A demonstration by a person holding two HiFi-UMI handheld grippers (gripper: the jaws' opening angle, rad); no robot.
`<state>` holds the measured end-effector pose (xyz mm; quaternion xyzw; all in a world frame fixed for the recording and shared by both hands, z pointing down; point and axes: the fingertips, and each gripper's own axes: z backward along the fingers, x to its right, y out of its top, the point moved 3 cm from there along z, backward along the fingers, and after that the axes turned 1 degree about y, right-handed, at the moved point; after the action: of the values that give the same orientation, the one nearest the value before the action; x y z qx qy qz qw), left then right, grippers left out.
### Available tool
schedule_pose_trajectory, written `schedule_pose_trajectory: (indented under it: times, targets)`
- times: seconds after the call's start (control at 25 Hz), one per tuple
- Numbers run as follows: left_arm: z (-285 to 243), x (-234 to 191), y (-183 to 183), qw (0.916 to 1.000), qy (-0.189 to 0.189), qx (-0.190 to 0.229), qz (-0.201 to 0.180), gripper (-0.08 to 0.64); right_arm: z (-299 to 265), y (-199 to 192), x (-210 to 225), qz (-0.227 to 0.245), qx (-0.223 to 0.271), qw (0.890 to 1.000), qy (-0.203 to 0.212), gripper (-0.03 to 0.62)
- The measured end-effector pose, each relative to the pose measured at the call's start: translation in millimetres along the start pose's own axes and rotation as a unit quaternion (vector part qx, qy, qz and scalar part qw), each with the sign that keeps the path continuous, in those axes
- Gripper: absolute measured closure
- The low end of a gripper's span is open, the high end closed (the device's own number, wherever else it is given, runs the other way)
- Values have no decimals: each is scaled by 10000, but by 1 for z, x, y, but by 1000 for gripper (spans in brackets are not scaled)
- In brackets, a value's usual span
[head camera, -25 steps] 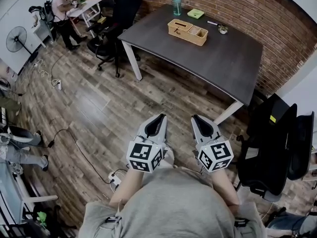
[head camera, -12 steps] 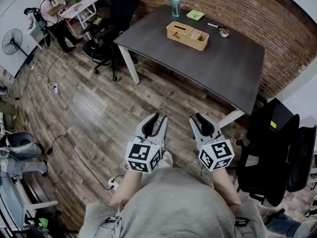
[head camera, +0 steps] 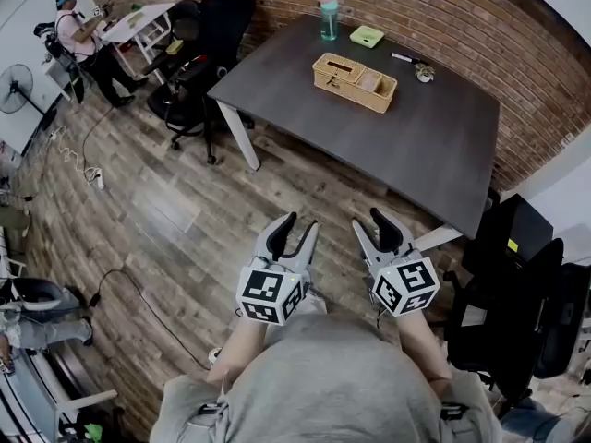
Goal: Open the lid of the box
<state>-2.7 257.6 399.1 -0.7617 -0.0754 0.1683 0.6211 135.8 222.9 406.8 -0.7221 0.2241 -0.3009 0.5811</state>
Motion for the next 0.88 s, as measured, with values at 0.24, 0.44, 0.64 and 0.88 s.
schedule_pose_trajectory:
  times: [0.24,0.44,0.64,0.88]
  targets:
    - [-34,-37,15,9997,-224,-50,-30,397,-52,17,5,-11,65,10000,-39,391]
    - [-65,-69,24,9993,-352,-46,-68,397,-89,24,12,-17,94,9999,-141,379]
    - [-87,-93,30,9988,-490,-75,-48,397,-117,28,20,-73,104,9995,-294,379]
    - [-110,-120,34,9981,-604,-126,-11,397,-150,29,28,-104,118,9990,-415,379]
